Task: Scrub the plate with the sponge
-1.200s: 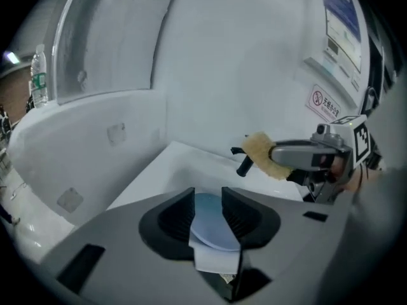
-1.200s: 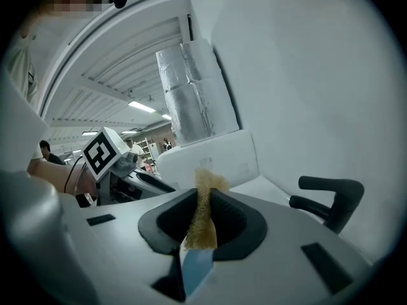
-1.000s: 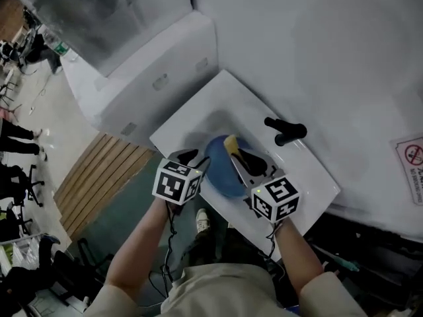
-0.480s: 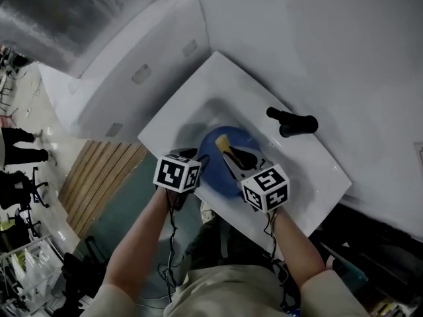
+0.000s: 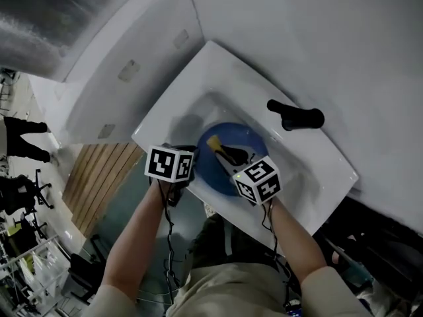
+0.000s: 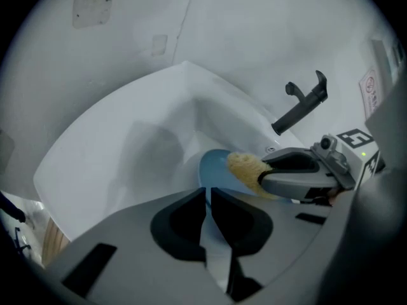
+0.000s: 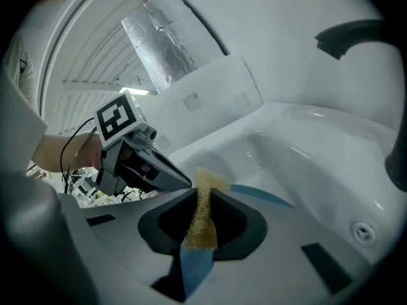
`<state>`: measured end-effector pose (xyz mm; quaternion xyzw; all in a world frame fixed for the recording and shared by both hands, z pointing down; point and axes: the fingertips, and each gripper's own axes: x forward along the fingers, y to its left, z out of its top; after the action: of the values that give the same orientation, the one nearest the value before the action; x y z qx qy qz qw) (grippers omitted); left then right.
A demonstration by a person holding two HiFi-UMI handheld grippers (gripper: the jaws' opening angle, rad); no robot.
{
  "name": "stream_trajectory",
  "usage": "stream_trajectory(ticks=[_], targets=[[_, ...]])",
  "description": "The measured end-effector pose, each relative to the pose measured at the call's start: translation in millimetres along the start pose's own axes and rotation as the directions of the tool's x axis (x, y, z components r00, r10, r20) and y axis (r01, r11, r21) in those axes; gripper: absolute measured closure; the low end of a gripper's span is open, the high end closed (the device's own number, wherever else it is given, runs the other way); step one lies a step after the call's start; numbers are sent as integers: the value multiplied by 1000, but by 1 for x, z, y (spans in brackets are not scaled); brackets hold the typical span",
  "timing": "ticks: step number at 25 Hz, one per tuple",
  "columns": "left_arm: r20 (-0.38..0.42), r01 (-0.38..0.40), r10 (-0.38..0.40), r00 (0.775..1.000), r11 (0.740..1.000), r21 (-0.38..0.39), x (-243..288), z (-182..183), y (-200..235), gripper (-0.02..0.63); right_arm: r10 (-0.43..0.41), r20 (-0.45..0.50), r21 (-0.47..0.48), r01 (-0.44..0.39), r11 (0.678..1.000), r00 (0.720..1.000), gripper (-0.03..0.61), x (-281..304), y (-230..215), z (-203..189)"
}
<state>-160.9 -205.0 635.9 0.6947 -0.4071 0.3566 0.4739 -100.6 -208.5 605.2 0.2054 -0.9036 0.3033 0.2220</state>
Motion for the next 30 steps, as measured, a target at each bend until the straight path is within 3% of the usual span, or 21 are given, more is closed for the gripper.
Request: stream_trajectory(ticks=[8,12,18,22,27,30], targets=[[-14,15,-14,1000,999,49,4,0,-8,605,41,-103,-8,-42,999,994,508,43,-9,-18],[-44,11,-6,999,993,117,7,-4,-13,611,-4,-147,-50,-3,999,989,508,57,-28,-24],[-76,-63,80,994,976,209,15,4,-5,606,-17,-144,-45,10,999,989,508,55,-42,-29],[-145,-58,106,984,951,304,22,7,-6,535,-25,-128,-36,20,999,992,508,55,-45,-30],[-156,-67,123,980,944,324,19,7,-6,448,-21,-119,-35,17,999,993,508,56,-44,-30],[-186,-89,162,969,933,348,25,3,4,440,-16,-109,-28,13,1000,994,508,56,-45,-30]])
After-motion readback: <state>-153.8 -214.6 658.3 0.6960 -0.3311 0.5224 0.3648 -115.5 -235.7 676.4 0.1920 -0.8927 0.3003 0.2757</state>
